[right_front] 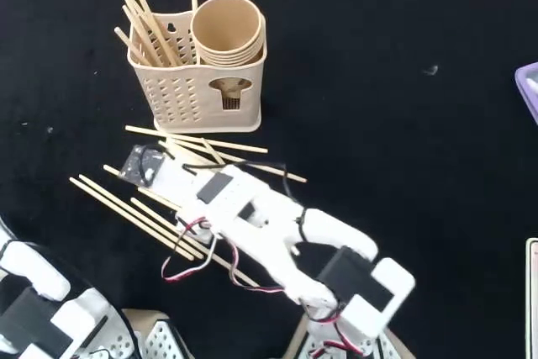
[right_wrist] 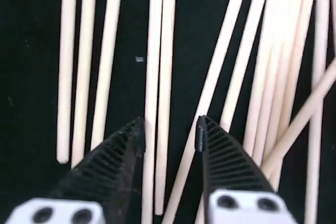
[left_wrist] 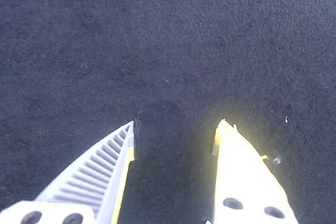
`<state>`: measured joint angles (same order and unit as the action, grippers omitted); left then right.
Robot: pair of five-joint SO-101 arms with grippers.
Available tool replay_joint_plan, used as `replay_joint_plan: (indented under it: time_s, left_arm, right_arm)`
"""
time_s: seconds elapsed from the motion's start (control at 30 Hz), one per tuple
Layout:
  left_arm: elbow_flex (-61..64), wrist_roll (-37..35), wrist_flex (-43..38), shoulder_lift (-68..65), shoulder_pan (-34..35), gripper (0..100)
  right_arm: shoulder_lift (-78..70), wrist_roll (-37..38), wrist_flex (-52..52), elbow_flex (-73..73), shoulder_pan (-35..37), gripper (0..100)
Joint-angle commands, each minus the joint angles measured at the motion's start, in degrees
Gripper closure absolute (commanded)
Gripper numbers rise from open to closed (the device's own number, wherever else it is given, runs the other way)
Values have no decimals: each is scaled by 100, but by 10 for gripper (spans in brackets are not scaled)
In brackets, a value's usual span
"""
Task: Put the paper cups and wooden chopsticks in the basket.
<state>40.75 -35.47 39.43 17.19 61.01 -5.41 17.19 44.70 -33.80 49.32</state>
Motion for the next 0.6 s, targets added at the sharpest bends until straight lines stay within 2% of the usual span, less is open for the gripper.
replay_joint_plan:
  time_s: [0.0,0.4,0.57]
  left_arm:
    - [-110,0,-97,149,-57,759]
    - [-110,0,-97,149,-57,759]
    - [-110,0,-97,149,-57,759]
  right_arm:
    - [-163,0,44,277,202,837]
    - [-233,0,-35,286,185,836]
    - [444,246,316,356,-70,836]
